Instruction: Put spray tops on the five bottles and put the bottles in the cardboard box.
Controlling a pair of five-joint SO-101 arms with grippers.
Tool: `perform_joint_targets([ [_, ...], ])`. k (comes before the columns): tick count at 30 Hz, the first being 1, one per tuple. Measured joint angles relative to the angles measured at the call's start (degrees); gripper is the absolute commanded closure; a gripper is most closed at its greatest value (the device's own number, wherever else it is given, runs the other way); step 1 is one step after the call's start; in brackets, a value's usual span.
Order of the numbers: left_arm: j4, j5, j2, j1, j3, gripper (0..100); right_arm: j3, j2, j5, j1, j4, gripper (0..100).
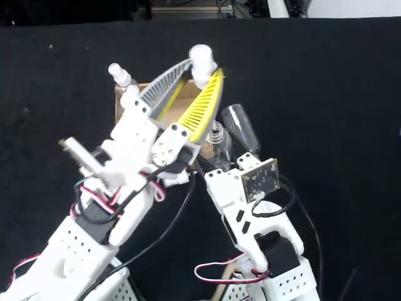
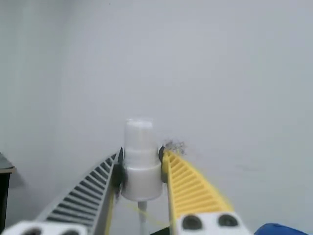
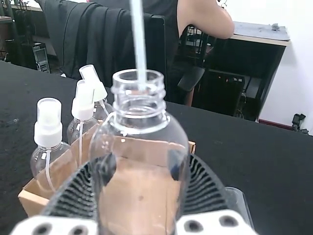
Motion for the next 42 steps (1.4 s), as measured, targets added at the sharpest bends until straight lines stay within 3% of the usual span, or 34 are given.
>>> perform_joint_targets([
  [6,0.0,0.0,3.0,0.3,2.6,96,0.0,0.0,0.0,0.1,0.0,98.8],
  [12,0.6,0.0,0.4,0.3,5.0,82,0.0,0.0,0.0,0.2,0.0,98.8],
  [15,7.4,-0.1,-2.7,0.0,5.0,82,0.0,0.0,0.0,0.0,0.0,98.8],
  [20,25.8,-0.1,-8.5,-0.1,1.1,82,0.0,0.0,0.0,0.0,0.0,98.8],
  [24,37.6,-0.1,-13.4,-5.2,-5.7,82,0.2,0.0,0.0,0.0,0.0,98.8],
  [28,41.0,-0.1,-16.6,-16.9,-7.9,82,0.9,0.0,0.1,0.8,-0.2,98.8],
  [33,38.1,-0.1,-16.7,-40.1,-0.6,82,0.8,0.0,-1.8,4.9,-0.5,98.8],
  [38,22.9,-0.1,-16.4,-58.5,19.5,82,-0.9,0.0,-3.2,4.9,-5.7,98.8],
  [42,7.4,0.0,-16.4,-64.0,36.3,82,-2.7,5.2,-4.4,4.9,-13.5,98.8],
])
